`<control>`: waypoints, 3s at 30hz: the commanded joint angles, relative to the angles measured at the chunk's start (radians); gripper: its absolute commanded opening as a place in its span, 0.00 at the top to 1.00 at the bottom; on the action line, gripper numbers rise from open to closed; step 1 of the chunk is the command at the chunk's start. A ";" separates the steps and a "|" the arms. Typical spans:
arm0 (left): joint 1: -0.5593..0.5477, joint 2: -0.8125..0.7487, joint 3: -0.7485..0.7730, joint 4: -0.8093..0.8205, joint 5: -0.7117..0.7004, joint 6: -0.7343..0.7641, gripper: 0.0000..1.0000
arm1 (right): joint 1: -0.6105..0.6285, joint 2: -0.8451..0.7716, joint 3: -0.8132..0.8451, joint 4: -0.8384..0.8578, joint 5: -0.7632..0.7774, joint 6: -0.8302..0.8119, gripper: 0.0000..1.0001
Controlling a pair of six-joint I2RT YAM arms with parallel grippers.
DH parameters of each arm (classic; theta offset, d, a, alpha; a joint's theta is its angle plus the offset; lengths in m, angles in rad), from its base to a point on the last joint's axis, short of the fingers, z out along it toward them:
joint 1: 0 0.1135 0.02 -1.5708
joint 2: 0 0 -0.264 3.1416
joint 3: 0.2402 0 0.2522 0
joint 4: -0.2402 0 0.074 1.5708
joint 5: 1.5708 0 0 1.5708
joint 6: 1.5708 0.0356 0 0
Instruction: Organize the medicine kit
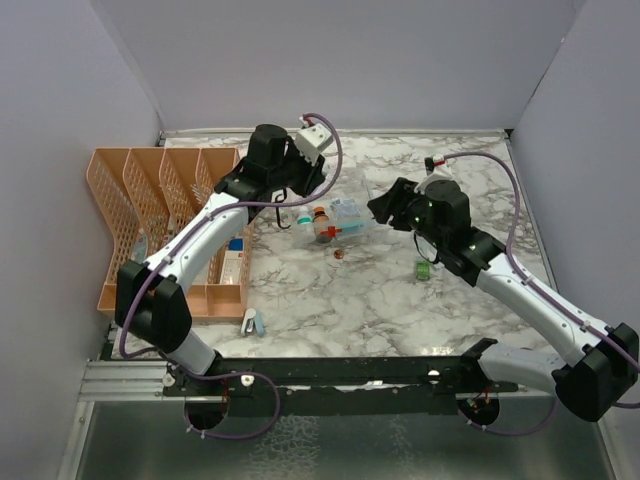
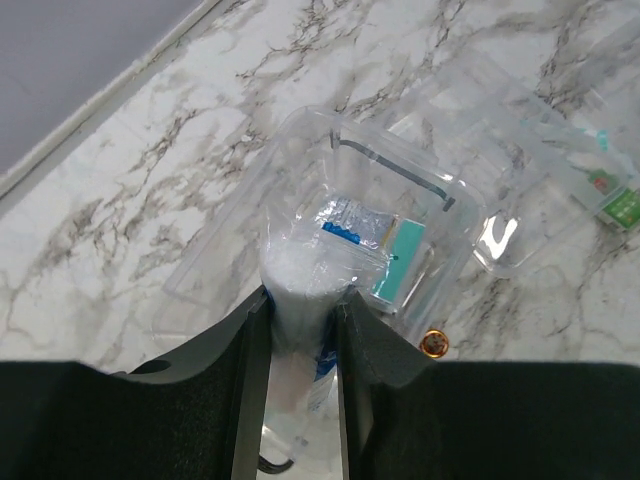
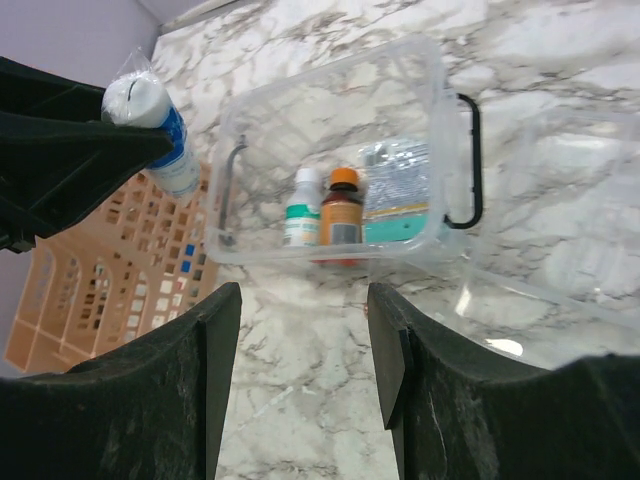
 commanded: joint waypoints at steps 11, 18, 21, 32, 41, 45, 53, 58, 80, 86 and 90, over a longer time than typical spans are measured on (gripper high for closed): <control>-0.023 0.387 0.353 -0.248 0.019 0.460 0.75 | 0.002 -0.041 -0.015 -0.125 0.187 -0.072 0.47; -0.039 0.512 0.437 -0.282 -0.118 0.504 0.75 | -0.001 -0.025 -0.004 -0.136 0.183 -0.088 0.47; -0.039 0.542 0.457 -0.281 -0.155 0.525 0.75 | -0.003 -0.015 0.002 -0.147 0.181 -0.086 0.47; -0.036 0.652 0.508 -0.272 -0.181 0.576 0.81 | -0.007 0.029 0.030 -0.162 0.168 -0.088 0.47; -0.012 0.669 0.483 -0.304 -0.122 0.575 0.81 | -0.007 0.052 0.033 -0.158 0.164 -0.057 0.47; -0.012 0.683 0.487 -0.341 -0.090 0.575 0.81 | -0.007 0.059 0.033 -0.158 0.162 -0.040 0.47; -0.011 0.667 0.465 -0.383 -0.040 0.575 0.81 | -0.009 0.064 0.029 -0.162 0.151 -0.012 0.47; -0.011 0.665 0.471 -0.385 -0.065 0.574 0.79 | -0.008 0.064 0.027 -0.166 0.143 -0.005 0.48; -0.015 0.649 0.561 -0.401 -0.208 0.522 0.56 | -0.008 0.053 0.027 -0.167 0.139 -0.013 0.48; -0.016 0.642 0.587 -0.419 -0.152 0.487 0.64 | -0.009 0.034 0.021 -0.167 0.170 -0.009 0.49; -0.018 0.651 0.626 -0.419 -0.118 0.424 0.64 | -0.009 0.027 0.017 -0.170 0.182 -0.004 0.50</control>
